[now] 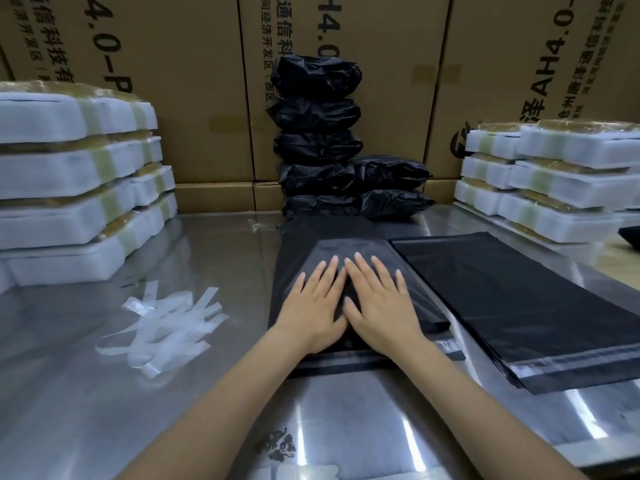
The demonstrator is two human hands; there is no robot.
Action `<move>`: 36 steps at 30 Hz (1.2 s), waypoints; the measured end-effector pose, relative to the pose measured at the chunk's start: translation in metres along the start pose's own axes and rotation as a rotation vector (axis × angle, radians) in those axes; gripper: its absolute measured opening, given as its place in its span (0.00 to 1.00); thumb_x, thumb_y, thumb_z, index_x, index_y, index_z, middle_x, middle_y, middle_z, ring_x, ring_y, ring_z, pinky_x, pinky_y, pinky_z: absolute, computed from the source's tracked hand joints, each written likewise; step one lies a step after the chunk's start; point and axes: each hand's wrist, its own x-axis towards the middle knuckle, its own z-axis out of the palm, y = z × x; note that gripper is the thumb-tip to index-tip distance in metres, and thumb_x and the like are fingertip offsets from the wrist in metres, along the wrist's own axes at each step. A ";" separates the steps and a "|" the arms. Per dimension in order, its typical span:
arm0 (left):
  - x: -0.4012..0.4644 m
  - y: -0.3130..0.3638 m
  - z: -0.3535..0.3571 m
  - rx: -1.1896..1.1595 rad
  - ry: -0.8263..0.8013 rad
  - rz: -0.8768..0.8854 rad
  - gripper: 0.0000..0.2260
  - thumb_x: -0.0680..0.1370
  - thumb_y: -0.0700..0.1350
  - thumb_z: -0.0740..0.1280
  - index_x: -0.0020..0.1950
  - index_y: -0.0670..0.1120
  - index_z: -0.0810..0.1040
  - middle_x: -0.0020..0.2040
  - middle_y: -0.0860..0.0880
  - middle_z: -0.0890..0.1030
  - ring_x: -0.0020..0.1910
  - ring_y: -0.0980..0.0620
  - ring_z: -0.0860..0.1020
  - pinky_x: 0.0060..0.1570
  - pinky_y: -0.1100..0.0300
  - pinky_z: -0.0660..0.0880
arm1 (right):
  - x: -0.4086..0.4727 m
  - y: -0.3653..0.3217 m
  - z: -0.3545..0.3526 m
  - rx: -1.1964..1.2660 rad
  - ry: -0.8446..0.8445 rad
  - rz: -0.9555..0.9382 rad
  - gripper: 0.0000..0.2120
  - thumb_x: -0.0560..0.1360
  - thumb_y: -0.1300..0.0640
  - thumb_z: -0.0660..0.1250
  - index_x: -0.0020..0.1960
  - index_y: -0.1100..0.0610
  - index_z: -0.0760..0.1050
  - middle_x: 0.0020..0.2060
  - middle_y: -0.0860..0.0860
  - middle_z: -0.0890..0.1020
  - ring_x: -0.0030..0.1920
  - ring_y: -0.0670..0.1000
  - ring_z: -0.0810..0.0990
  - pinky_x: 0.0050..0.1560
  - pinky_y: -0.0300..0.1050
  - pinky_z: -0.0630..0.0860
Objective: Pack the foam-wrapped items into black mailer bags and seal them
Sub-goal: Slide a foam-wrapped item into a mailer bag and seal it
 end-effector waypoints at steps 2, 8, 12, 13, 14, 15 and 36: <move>0.003 -0.002 0.015 -0.038 -0.037 -0.032 0.32 0.80 0.61 0.50 0.78 0.49 0.40 0.77 0.51 0.36 0.76 0.53 0.37 0.73 0.53 0.38 | 0.004 0.013 0.015 0.021 -0.071 0.100 0.30 0.81 0.42 0.49 0.79 0.48 0.43 0.78 0.44 0.44 0.77 0.47 0.42 0.75 0.53 0.41; 0.001 -0.021 0.023 -0.151 0.047 0.013 0.37 0.75 0.70 0.52 0.78 0.54 0.50 0.78 0.58 0.43 0.76 0.58 0.42 0.73 0.57 0.40 | 0.007 0.036 0.024 0.041 -0.034 0.247 0.29 0.80 0.39 0.48 0.77 0.50 0.53 0.77 0.45 0.54 0.76 0.47 0.51 0.75 0.51 0.46; -0.005 -0.028 0.013 -0.154 0.081 0.004 0.43 0.69 0.74 0.57 0.74 0.47 0.62 0.74 0.52 0.60 0.73 0.53 0.57 0.72 0.58 0.54 | 0.006 0.040 0.022 -0.013 0.078 0.366 0.27 0.80 0.39 0.49 0.72 0.54 0.61 0.72 0.49 0.64 0.71 0.52 0.63 0.72 0.56 0.56; -0.006 -0.031 0.011 -0.160 0.087 -0.006 0.42 0.69 0.73 0.59 0.73 0.46 0.64 0.72 0.51 0.63 0.71 0.53 0.60 0.70 0.59 0.56 | 0.005 0.041 0.022 -0.029 0.091 0.400 0.26 0.80 0.39 0.49 0.71 0.54 0.62 0.70 0.51 0.66 0.69 0.53 0.65 0.71 0.56 0.58; -0.007 -0.033 0.010 -0.168 0.090 -0.018 0.39 0.69 0.71 0.61 0.71 0.46 0.65 0.70 0.51 0.65 0.69 0.53 0.62 0.68 0.60 0.59 | 0.005 0.042 0.021 -0.049 0.096 0.432 0.26 0.80 0.39 0.50 0.70 0.55 0.63 0.68 0.52 0.68 0.67 0.54 0.67 0.70 0.57 0.59; -0.008 -0.033 0.011 -0.177 0.092 -0.035 0.36 0.71 0.68 0.63 0.71 0.46 0.66 0.68 0.51 0.66 0.68 0.52 0.64 0.67 0.60 0.61 | 0.003 0.043 0.021 -0.074 0.097 0.459 0.26 0.80 0.39 0.50 0.69 0.56 0.64 0.67 0.53 0.70 0.67 0.55 0.67 0.69 0.58 0.60; 0.003 -0.027 0.009 -0.135 0.162 -0.131 0.22 0.75 0.49 0.62 0.69 0.53 0.68 0.65 0.56 0.74 0.63 0.52 0.72 0.53 0.57 0.73 | 0.020 0.026 0.006 0.028 -0.104 0.044 0.22 0.75 0.57 0.61 0.68 0.48 0.70 0.62 0.46 0.77 0.64 0.50 0.73 0.56 0.44 0.71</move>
